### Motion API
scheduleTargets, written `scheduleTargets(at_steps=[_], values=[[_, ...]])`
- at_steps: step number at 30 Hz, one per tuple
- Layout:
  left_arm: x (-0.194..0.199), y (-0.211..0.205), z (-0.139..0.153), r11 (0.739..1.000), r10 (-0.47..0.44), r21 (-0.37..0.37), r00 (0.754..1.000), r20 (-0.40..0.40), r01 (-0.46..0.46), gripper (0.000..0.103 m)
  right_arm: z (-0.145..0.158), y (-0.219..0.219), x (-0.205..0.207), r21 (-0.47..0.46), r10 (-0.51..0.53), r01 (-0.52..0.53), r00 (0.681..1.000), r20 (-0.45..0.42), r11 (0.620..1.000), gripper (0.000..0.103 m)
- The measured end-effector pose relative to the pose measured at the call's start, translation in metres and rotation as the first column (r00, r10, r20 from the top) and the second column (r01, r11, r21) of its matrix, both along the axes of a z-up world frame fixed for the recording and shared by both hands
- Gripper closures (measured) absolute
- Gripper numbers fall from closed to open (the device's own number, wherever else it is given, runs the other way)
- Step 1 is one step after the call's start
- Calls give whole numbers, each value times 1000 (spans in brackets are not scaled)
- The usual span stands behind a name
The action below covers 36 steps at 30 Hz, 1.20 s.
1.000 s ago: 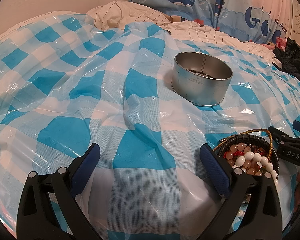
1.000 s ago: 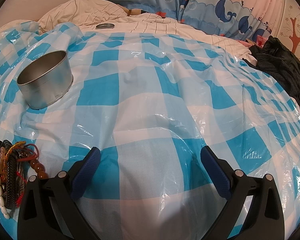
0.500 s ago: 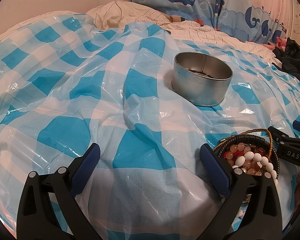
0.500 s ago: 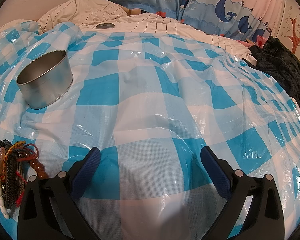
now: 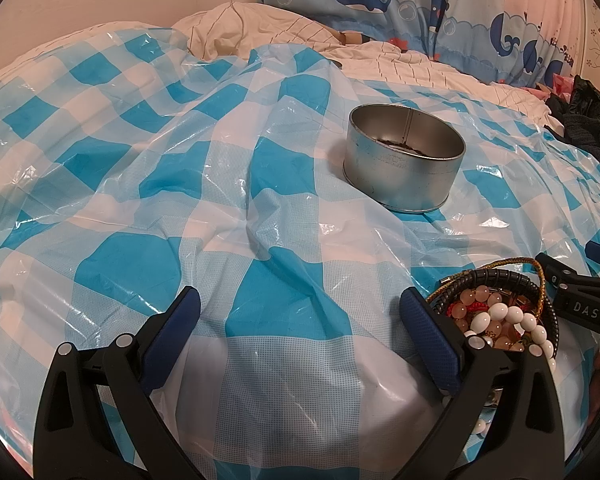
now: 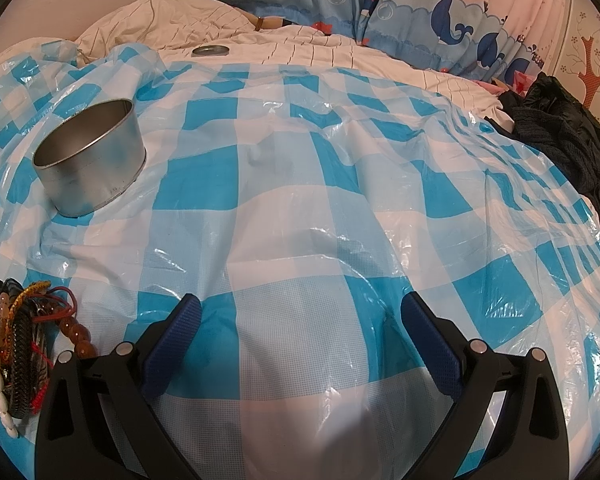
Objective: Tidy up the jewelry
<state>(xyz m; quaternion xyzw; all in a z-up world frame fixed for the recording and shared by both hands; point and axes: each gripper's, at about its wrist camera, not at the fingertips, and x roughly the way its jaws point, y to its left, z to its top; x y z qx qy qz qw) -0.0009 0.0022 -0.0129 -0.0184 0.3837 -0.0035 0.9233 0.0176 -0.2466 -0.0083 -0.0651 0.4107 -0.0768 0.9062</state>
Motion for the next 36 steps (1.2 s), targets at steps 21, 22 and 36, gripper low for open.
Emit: scheduleTargets(at_steps=[21,22,36], values=[[6,-17,36,978,-148,142,988,-37,152,7,12,-7,1,150,84,-73,994,-70,986,7],[8,-20,38,973,-162,158,986,-43,166,7,17,-6,0,163,93,-82,994,-60,983,7],[19,-17,41,987,-130,86,990,-61,135,7,53,22,-15,237,209,-217,976,58,947,7]])
